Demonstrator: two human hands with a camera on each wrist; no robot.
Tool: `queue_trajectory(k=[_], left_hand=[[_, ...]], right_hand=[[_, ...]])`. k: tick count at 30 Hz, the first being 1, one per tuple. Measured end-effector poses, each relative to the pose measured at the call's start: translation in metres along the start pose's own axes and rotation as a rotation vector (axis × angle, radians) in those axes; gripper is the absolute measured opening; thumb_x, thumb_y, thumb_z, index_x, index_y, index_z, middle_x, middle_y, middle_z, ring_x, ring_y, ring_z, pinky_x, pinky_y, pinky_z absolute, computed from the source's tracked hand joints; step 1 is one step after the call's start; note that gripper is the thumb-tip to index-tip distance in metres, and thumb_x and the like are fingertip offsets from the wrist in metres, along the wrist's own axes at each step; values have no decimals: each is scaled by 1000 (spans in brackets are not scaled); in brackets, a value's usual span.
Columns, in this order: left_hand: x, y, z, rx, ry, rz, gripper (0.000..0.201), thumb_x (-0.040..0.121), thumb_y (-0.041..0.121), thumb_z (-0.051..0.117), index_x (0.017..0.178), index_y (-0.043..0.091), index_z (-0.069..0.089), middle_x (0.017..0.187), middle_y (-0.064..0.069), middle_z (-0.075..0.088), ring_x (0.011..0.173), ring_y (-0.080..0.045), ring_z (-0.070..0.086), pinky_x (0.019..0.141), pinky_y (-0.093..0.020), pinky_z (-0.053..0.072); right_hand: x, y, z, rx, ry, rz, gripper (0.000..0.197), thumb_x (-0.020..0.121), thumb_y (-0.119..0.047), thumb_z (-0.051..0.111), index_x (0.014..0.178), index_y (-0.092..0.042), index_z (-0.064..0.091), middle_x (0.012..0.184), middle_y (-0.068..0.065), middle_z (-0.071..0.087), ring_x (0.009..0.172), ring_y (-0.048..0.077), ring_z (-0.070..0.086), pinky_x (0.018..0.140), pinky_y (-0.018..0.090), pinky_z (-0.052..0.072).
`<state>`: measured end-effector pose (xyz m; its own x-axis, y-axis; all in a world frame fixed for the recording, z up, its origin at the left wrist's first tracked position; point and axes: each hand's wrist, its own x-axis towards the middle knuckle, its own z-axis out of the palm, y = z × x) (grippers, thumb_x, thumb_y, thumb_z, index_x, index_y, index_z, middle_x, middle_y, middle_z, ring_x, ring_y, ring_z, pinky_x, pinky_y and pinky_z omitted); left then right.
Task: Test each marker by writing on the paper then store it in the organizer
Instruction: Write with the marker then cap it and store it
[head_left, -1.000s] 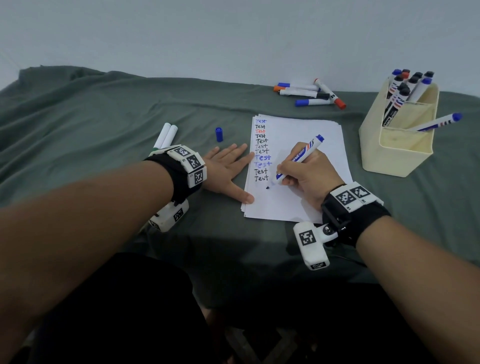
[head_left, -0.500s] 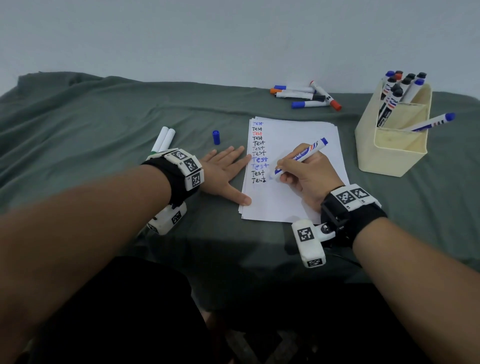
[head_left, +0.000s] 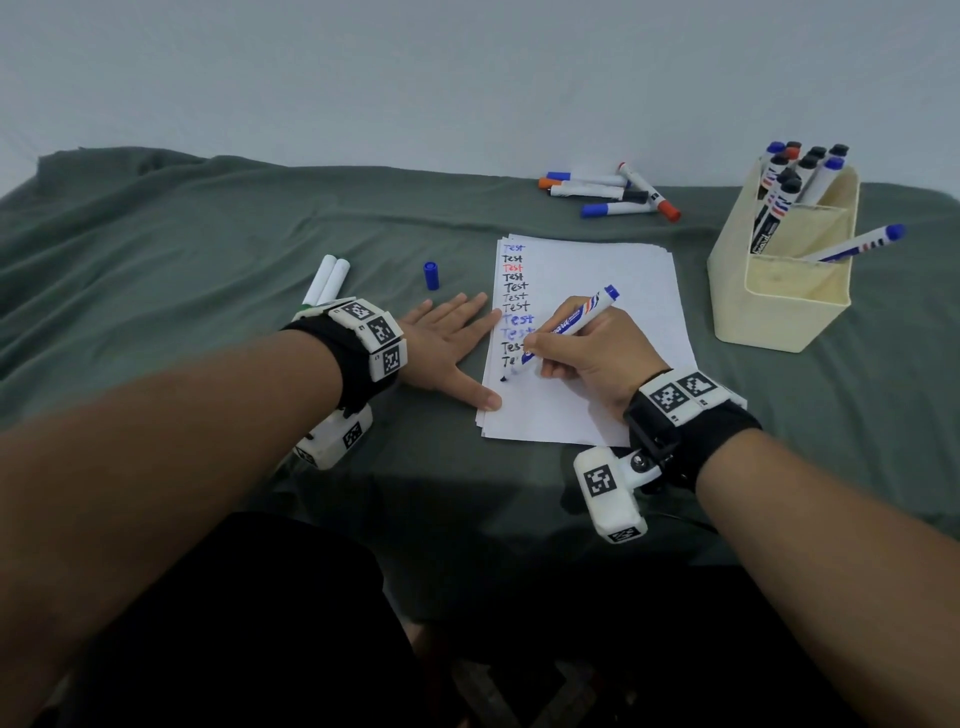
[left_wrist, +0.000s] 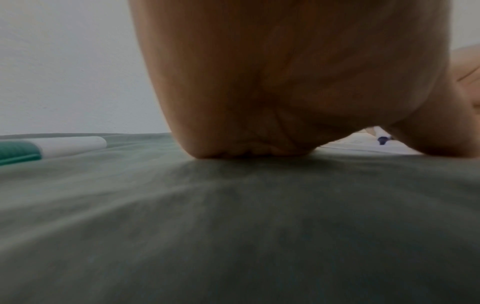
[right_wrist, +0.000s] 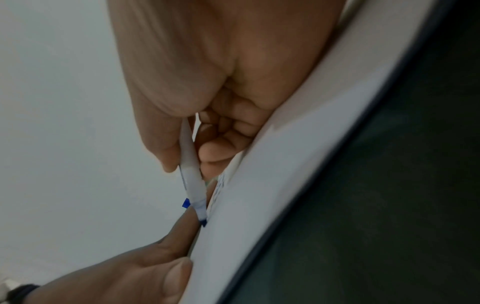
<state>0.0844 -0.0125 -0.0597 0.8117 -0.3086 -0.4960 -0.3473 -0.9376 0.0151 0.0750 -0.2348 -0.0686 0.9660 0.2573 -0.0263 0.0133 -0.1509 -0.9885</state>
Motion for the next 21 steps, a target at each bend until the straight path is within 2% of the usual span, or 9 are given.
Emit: queue_trajectory(k=[4,10,13,16,18,21], left_hand=[[0,1,0,3,2,-1,122,68,91,42,152,30,-23,159,4,-30,147,-16,-24,120,-46,-11],[-1,1,1,-8,19,-2,121,70,90,44,152,31,-22,160,4,-29,147,-16,-24,120,-45,-11],[-1,0,2,-8,21,-1,121,69,90,44,152,31,-22,160,4,-29,147,-16,-24,120,-45,-12],[0,-1,2,-10,17,1,122,67,92,42,152,32,-22,160,5,-29,147,-15,-24,120,-44,-12],[2,-1,2,-7,14,3,123,65,93,41,151,32,-23,159,5,-29,147,-15,-24,120,-44,-12],[2,-2,2,-5,5,1,125,63,95,40,151,32,-24,159,5,-30,147,-15,-25,120,-44,-12]], right_hand=[[-1,-1,0,-7,15,-10,18,85,-10,80,88,4,69,75,28,70,58,20,66,54,21,51],[0,1,-4,28,68,-11,21,87,-4,75,92,12,63,78,32,68,57,22,63,53,21,50],[0,2,-5,7,32,-9,14,86,-5,76,85,4,66,71,27,68,57,22,63,53,21,49],[0,3,-5,-21,51,-16,17,85,-7,77,85,5,64,66,20,68,53,18,63,51,20,48],[0,3,-5,-8,62,-19,18,86,-8,77,87,6,64,69,23,69,55,19,64,53,21,49],[-1,1,-4,-24,18,-12,13,85,-5,77,82,-1,65,69,26,67,55,21,63,54,25,51]])
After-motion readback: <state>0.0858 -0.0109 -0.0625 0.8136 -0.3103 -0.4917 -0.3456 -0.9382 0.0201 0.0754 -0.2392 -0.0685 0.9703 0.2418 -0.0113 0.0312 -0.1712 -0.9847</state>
